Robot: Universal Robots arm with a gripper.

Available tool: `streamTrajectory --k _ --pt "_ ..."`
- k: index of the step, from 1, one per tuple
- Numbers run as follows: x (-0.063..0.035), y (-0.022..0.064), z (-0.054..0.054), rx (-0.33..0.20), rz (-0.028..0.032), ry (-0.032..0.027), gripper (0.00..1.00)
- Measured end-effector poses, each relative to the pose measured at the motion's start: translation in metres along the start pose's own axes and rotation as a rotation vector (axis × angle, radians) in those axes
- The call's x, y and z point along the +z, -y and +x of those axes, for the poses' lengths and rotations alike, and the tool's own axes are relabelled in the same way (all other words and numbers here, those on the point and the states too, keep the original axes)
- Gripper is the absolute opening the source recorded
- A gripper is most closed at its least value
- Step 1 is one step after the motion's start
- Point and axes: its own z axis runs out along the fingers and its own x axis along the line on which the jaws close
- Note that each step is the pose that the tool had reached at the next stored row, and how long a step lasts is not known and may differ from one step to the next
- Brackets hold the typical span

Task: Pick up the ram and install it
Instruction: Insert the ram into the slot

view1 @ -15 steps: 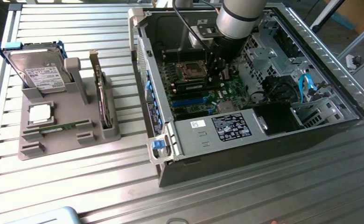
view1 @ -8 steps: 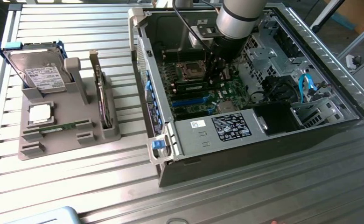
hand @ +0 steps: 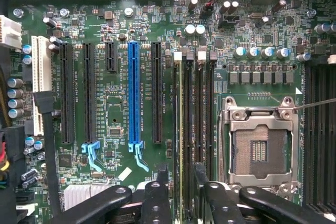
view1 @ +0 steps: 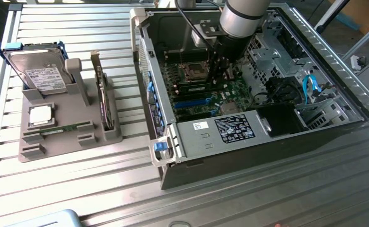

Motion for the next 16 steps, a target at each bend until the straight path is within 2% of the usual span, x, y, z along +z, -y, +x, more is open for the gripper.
streamTrajectory --k 4,7,16 --pt "-0.0130 -0.0002 0.000 0.000 -0.0003 -0.0005 0.32" --pt "-0.0280 -0.0004 -0.001 0.000 -0.0003 -0.0003 0.32" --pt "-0.0466 -0.0006 -0.001 0.000 -0.0003 -0.0025 0.32"
